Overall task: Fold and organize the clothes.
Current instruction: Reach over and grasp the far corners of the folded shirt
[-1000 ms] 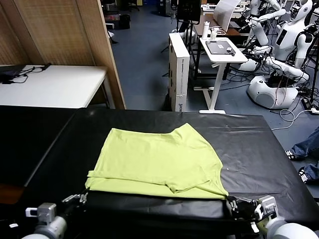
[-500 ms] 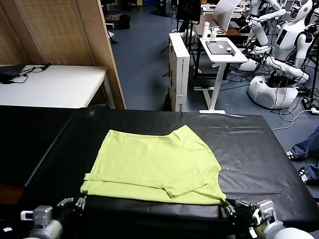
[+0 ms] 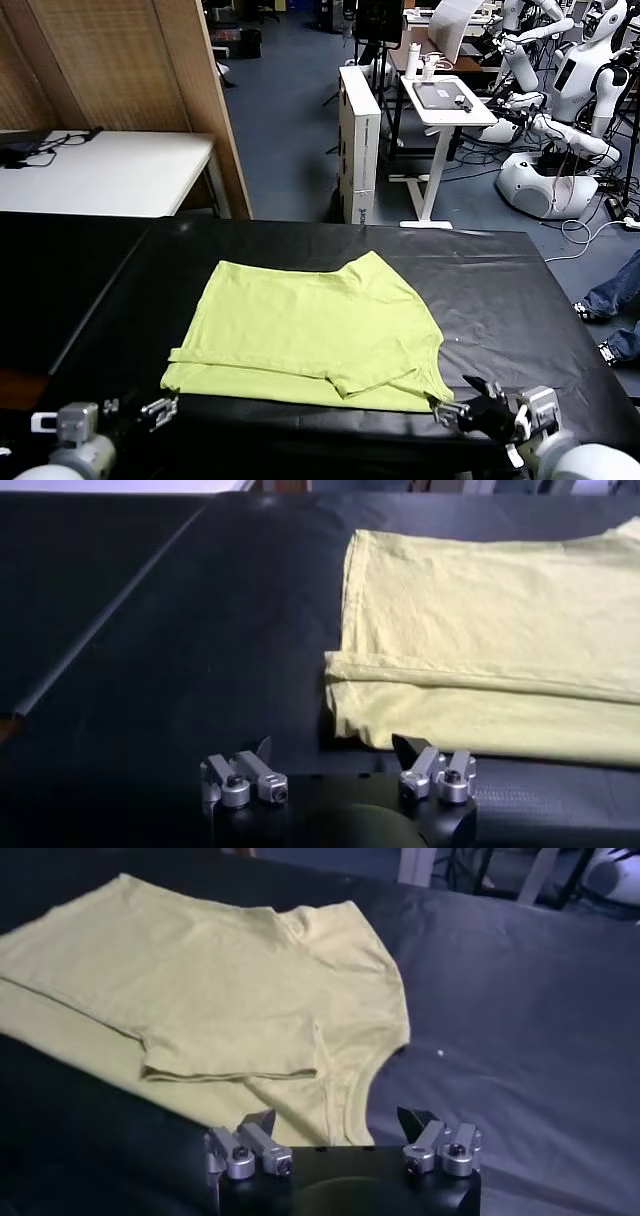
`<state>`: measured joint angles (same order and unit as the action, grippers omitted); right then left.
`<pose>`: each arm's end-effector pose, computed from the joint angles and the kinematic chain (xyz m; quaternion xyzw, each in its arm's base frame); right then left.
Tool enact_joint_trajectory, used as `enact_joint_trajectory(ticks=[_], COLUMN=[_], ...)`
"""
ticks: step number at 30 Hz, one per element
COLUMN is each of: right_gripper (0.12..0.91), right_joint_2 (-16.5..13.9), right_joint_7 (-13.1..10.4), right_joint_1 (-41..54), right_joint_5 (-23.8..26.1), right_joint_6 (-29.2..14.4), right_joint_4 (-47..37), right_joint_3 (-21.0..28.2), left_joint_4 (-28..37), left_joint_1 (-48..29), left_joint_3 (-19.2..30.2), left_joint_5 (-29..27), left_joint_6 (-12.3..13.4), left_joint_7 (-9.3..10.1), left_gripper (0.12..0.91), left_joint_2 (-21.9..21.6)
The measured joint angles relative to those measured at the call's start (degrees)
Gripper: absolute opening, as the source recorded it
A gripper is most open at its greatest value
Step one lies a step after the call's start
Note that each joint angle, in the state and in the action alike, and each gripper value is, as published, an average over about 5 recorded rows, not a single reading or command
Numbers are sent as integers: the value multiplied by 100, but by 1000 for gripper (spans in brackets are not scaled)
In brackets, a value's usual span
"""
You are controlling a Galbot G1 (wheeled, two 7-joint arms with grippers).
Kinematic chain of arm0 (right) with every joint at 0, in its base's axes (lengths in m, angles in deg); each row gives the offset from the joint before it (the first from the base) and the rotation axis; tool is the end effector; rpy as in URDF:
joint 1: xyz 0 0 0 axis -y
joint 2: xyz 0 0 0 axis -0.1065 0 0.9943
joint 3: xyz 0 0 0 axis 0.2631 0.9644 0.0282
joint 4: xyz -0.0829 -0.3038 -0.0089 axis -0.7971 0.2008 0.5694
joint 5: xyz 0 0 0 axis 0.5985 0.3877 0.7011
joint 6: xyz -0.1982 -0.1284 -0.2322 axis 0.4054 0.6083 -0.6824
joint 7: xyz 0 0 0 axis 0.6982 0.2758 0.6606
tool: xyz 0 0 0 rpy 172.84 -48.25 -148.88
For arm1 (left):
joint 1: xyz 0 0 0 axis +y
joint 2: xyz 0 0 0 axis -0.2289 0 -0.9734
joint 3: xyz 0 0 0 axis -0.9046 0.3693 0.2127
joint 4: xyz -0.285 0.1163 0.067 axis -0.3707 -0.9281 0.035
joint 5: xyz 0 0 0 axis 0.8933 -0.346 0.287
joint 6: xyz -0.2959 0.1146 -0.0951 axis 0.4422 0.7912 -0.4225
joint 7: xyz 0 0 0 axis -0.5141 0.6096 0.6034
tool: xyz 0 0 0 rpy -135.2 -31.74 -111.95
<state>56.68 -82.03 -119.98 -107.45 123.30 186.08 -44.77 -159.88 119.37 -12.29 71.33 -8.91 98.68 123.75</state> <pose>0.2107 -0.0905 -0.1534 0.1596 -0.9364 0.0389 0.3102 0.1484 0.1098 -0.1956 0.0152 -0.9366 0.0065 0.3499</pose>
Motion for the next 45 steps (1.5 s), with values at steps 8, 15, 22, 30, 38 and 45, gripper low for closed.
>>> enact_joint_trajectory(ticks=[8, 15, 22, 30, 38, 45], right_gripper=[907, 907, 907, 907, 907, 907], right_joint_2=[135, 507, 898, 1234, 1391, 1496], right_joint_7=[166, 490, 712, 746, 763, 767], right_joint_1=[2168, 3790, 4659, 5038, 5202, 5266], right_joint_5=[19, 239, 336, 482, 544, 590], right_joint_6=[-1, -1, -24, -229, -299, -305], right_joint_4=[-1292, -2690, -3650, -4377, -4752, -4887], right_joint_3=[1208, 2376, 3055, 3324, 3444, 3508], left_joint_4=[484, 1322, 2296, 3257, 4128, 4719], left_joint_1=[-1481, -2898, -4038, -5034, -5645, -5992], left_joint_3=[412, 1056, 1779, 2410, 2745, 2950], left_joint_5=[808, 1072, 935, 364, 17, -241], left_joint_6=[-87, -147, -138, 144, 475, 564], left_joint_7=[48, -222, -689, -1204, -1543, -1619], left_gripper=[907, 907, 907, 907, 907, 907], left_joint_2=[-63, -356, -556, -515, -295, -20])
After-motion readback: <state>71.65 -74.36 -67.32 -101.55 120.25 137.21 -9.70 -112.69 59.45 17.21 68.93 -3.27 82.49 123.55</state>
